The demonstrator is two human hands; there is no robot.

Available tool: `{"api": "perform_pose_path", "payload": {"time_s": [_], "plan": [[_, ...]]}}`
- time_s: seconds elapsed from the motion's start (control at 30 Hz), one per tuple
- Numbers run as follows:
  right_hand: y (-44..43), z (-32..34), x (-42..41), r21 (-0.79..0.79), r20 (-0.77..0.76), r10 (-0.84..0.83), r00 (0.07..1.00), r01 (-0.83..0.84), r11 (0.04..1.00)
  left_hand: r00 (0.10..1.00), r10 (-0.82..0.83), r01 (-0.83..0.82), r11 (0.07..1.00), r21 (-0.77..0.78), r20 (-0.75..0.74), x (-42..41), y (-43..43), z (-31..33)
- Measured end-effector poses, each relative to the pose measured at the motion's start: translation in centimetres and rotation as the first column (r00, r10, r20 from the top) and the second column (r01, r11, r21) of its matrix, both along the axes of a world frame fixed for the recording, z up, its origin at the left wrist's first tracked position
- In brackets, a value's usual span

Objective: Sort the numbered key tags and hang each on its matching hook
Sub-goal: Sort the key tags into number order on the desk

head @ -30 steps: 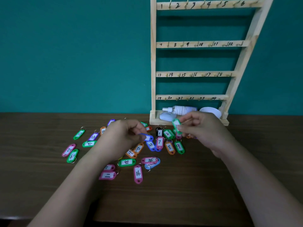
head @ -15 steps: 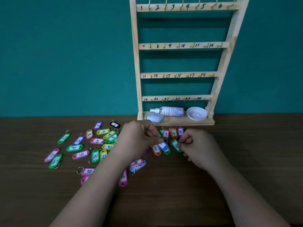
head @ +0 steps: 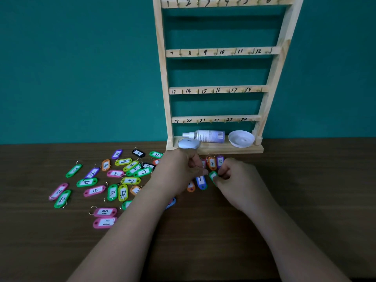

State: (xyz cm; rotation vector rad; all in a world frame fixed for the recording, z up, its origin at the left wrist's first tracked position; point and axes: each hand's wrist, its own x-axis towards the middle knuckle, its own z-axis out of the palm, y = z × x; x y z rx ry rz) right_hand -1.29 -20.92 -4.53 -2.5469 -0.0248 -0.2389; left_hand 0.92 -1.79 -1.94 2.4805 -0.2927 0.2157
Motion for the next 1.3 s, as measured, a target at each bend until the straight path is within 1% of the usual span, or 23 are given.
{"api": "perform_pose_path", "payload": {"time_s": [0.07, 0.17, 0.23, 0.4, 0.47, 0.67, 0.8, 0.9, 0.97, 1.1, 1.17, 1.3], "plan": [[0.1, -0.1, 0.0, -0.007, 0.004, 0.004, 1.0, -0.004, 1.0, 1.0, 0.014, -0.014, 0.999, 0.043, 0.002, -0.1, -0.1, -0.1], [0.2, -0.1, 0.0, -0.006, 0.011, 0.008, 1.0, -0.008, 1.0, 1.0, -0.011, 0.011, 0.998, 0.067, -0.008, -0.3, -0.3, -0.3], [0.2, 0.0, -0.1, 0.007, 0.006, 0.015, 1.0, -0.015, 1.0, 0.999, -0.014, 0.011, 0.997, 0.074, 0.033, -0.4, -0.3, -0.2], [0.1, 0.5, -0.5, 0.062, 0.036, 0.025, 0.999, -0.027, 0.998, 0.981, 0.054, -0.042, 0.997, -0.065, 0.187, -0.8, 1.4, 0.4], [0.3, 0.8, -0.8, 0.08, 0.059, 0.038, 0.998, -0.043, 0.996, 0.974, 0.085, -0.067, 0.993, -0.094, 0.208, -1.2, 2.9, 0.8], [1.5, 1.5, -1.8, 0.041, 0.161, 0.096, 0.982, -0.104, 0.994, 0.976, 0.172, -0.166, 0.985, -0.054, 0.135, -2.7, 7.9, 1.2], [3.2, 1.7, -2.8, 0.04, 0.197, 0.165, 0.966, -0.176, 0.984, 0.971, 0.196, -0.197, 0.98, -0.005, 0.134, -3.4, 10.9, 1.5], [4.6, 1.5, -3.7, 0.022, 0.217, 0.228, 0.949, -0.238, 0.971, 0.969, 0.213, -0.216, 0.976, 0.005, 0.125, -4.0, 13.2, 1.7], [5.6, 1.3, -4.3, 0.01, 0.218, 0.271, 0.938, -0.28, 0.96, 0.973, 0.207, -0.21, 0.978, 0.014, 0.107, -4.4, 14.5, 1.5], [7.3, 1.1, -4.9, 0.04, 0.235, 0.347, 0.908, -0.365, 0.93, 0.98, 0.192, -0.195, 0.979, 0.06, 0.051, -5.0, 16.4, 0.9], [7.9, 1.1, -5.1, 0.052, 0.248, 0.375, 0.893, -0.399, 0.916, 0.987, 0.161, -0.163, 0.983, 0.084, 0.022, -5.4, 16.8, 0.6], [8.6, 1.2, -5.5, -0.003, 0.286, 0.43, 0.857, -0.448, 0.894, 0.996, 0.065, -0.059, 0.994, 0.094, -0.064, -6.2, 16.9, 0.6]]}}
